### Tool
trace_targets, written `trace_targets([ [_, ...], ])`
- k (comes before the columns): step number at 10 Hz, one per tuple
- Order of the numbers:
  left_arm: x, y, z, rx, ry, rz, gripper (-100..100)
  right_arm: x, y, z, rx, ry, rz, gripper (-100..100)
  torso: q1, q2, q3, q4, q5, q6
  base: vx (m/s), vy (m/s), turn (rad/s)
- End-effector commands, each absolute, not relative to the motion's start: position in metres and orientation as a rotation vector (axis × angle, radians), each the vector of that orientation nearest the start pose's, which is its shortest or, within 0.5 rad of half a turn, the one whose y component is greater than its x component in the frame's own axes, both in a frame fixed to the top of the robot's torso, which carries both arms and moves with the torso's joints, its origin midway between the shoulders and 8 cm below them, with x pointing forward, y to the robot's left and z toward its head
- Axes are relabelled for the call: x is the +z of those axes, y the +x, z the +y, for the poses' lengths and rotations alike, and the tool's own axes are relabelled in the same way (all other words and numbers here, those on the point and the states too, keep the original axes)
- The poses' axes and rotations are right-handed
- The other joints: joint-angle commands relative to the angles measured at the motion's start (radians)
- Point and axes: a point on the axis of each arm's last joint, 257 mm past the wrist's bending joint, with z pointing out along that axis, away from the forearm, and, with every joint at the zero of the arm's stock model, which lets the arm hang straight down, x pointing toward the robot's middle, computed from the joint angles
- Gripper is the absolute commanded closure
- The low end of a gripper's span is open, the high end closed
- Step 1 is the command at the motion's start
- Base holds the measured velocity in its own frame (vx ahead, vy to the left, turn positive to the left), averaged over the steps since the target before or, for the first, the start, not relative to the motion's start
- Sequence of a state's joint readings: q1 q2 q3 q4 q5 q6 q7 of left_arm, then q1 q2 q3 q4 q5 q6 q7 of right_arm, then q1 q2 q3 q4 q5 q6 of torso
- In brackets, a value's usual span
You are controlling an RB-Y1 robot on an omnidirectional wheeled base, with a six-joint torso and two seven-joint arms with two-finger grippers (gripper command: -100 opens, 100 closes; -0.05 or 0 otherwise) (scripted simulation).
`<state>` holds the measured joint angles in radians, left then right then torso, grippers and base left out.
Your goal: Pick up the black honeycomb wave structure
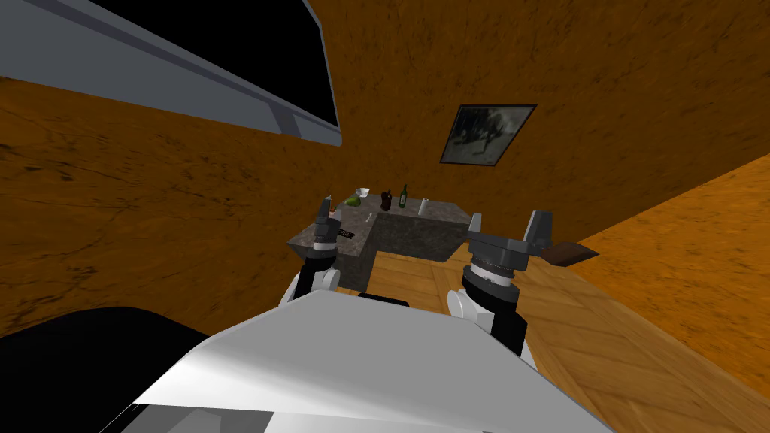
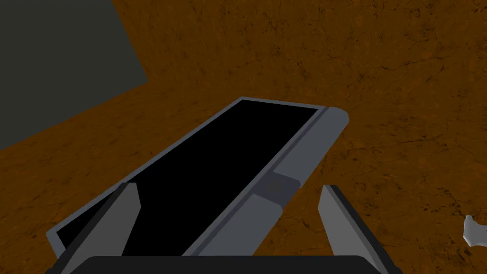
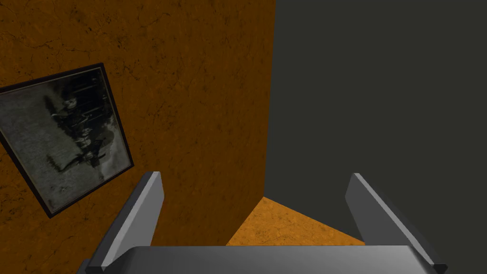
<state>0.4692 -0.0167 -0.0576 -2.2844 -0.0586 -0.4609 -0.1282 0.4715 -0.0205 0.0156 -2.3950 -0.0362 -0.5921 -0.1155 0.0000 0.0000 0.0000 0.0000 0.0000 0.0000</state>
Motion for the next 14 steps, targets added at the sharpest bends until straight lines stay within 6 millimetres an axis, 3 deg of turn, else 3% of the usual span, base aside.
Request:
trace_targets([
  [1,0.023,0.365,0.243,-1.217,-0.564,0.721,-100,0.097,0.3,-0.265,1.512,0.51,0.42,0,0.0,0.0,0.0,0.0,0.0,0.0,-0.055,0.01,-0.001],
  [6,-0.002,0.412,0.215,-1.207,-0.517,0.869,-100,0.097,0.3,-0.265,1.512,0.51,0.42,0,0.0,0.008,0.005,0.002,0.0,0.0,-0.122,-0.006,-0.002],
  [7,-0.002,0.414,0.214,-1.21,-0.516,0.869,-100,0.097,0.3,-0.265,1.512,0.51,0.42,0,0.0,0.009,0.005,0.002,0.0,0.0,-0.09,-0.005,-0.002],
  [12,-0.035,0.47,0.192,-1.168,-0.517,1.017,-100,0.097,0.3,-0.265,1.512,0.51,0.42,0,0.0,0.006,0.003,0.001,0.0,0.0,-0.099,-0.005,0.007],
  [14,-0.039,0.488,0.185,-1.157,-0.513,1.051,-100,0.097,0.3,-0.265,1.512,0.51,0.42,0,0.0,0.006,0.003,0.001,0.0,0.0,-0.082,-0.008,0.009],
])
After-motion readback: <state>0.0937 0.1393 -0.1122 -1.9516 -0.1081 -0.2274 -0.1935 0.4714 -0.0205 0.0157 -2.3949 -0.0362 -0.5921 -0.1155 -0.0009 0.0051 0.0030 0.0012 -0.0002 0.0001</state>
